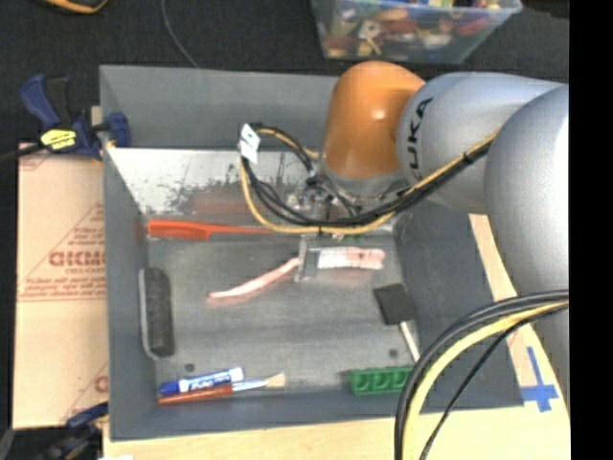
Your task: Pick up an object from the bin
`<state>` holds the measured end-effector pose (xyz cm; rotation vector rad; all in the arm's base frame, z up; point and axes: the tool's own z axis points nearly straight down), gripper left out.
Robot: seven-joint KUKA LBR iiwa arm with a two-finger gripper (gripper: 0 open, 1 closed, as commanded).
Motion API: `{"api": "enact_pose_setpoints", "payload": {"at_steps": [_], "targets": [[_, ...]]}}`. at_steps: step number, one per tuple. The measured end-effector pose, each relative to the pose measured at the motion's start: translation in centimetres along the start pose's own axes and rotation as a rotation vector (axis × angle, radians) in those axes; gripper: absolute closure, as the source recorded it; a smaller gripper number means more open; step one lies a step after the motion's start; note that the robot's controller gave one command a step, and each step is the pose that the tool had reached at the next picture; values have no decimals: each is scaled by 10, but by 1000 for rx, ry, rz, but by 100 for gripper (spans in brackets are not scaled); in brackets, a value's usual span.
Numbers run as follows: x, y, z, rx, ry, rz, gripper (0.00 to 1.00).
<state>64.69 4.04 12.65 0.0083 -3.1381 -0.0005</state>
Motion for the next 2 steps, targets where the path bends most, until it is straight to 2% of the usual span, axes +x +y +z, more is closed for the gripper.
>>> {"api": "enact_pose_setpoints", "payload": {"at_steps": [1,2], "targets": [[-2,0,-5,0,-8,1,0],[10,0,36,3,-10,-518,0]]}}
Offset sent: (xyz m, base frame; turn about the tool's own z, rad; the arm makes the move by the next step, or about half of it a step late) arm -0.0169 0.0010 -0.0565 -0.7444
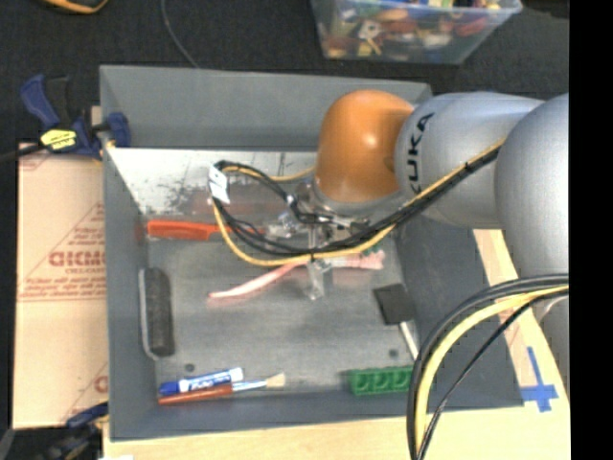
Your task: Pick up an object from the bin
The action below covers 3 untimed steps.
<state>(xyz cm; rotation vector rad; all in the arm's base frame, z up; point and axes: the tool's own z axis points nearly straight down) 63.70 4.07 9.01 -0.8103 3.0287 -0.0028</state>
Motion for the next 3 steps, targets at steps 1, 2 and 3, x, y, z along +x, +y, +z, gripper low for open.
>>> {"api": "enact_pose_setpoints", "payload": {"at_steps": [1,2,3], "targets": [[13,-4,16,0,-2,2,0],[67,22,17,3,-5,-371,0],[84,-77,-28,11,-10,-300,0]]}}
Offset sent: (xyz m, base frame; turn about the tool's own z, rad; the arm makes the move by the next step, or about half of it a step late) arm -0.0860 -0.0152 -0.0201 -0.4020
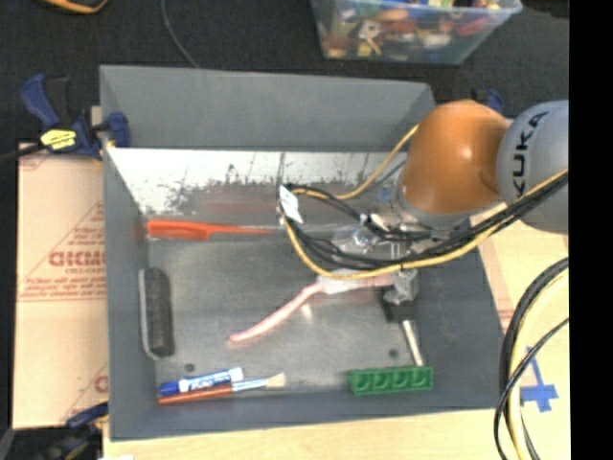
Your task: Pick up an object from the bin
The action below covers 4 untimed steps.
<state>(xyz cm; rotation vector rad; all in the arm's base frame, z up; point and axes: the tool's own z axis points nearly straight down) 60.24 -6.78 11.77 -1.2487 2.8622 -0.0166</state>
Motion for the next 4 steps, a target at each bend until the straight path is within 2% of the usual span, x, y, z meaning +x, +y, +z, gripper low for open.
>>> {"api": "enact_pose_setpoints", "payload": {"at_steps": [1,2,3,4], "targets": [[-28,92,-28,-19,2,-114,0],[0,-22,35,2,-3,-191,0],[0,47,-31,-14,2,143,0],[15,-2,28,-1,-11,-148,100]]}}
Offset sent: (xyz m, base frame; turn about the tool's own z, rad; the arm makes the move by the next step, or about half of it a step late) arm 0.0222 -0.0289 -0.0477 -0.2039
